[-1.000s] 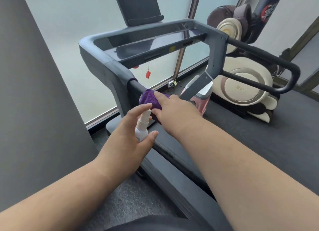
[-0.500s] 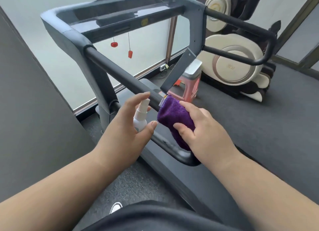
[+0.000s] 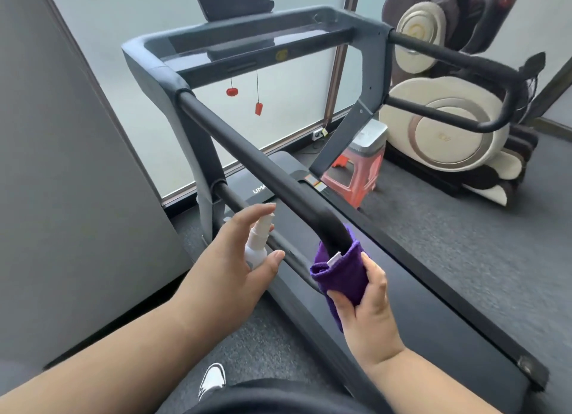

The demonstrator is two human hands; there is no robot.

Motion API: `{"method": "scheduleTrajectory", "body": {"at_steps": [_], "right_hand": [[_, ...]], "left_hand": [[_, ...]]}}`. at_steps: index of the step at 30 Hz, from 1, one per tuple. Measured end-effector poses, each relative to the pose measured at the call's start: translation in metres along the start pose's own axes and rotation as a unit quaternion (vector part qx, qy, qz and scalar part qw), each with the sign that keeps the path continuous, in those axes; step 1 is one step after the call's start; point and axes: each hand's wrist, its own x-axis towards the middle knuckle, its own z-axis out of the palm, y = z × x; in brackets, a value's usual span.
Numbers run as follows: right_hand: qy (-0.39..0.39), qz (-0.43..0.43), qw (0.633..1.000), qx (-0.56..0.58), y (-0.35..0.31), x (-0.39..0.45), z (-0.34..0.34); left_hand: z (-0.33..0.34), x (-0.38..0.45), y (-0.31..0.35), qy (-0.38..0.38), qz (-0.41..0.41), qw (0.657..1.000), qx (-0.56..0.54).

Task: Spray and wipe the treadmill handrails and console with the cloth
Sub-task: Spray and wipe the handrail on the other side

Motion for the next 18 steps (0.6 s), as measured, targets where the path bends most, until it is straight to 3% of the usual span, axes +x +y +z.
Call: {"method": "scheduleTrajectory", "body": {"at_steps": [3, 7, 11, 15, 18], "right_hand": [[0.008, 0.013, 1.0, -0.007, 0.005, -0.013, -0.014], [0.051, 0.1, 0.993, 0.019, -0.006, -0.029, -0.031], [0.096, -0.008, 0.995, 0.03, -0.039, -0.014, -0.043], [0.075, -0.157, 0.984, 0.032, -0.081, 0.014, -0.034], [0.032, -0.207, 0.976, 0.053, -0.11, 0.031, -0.016]], "left_hand": [[-0.007, 0.002, 0.003, 0.014, 0.005, 1.0, 0.004], [-0.012, 0.007, 0.006, 0.019, 0.005, 0.999, 0.031], [-0.014, 0.011, 0.005, 0.019, 0.007, 0.999, 0.031], [-0.021, 0.021, 0.005, 0.019, 0.015, 0.999, 0.032], [-0.032, 0.032, 0.001, 0.021, 0.018, 0.999, 0.029]]}}
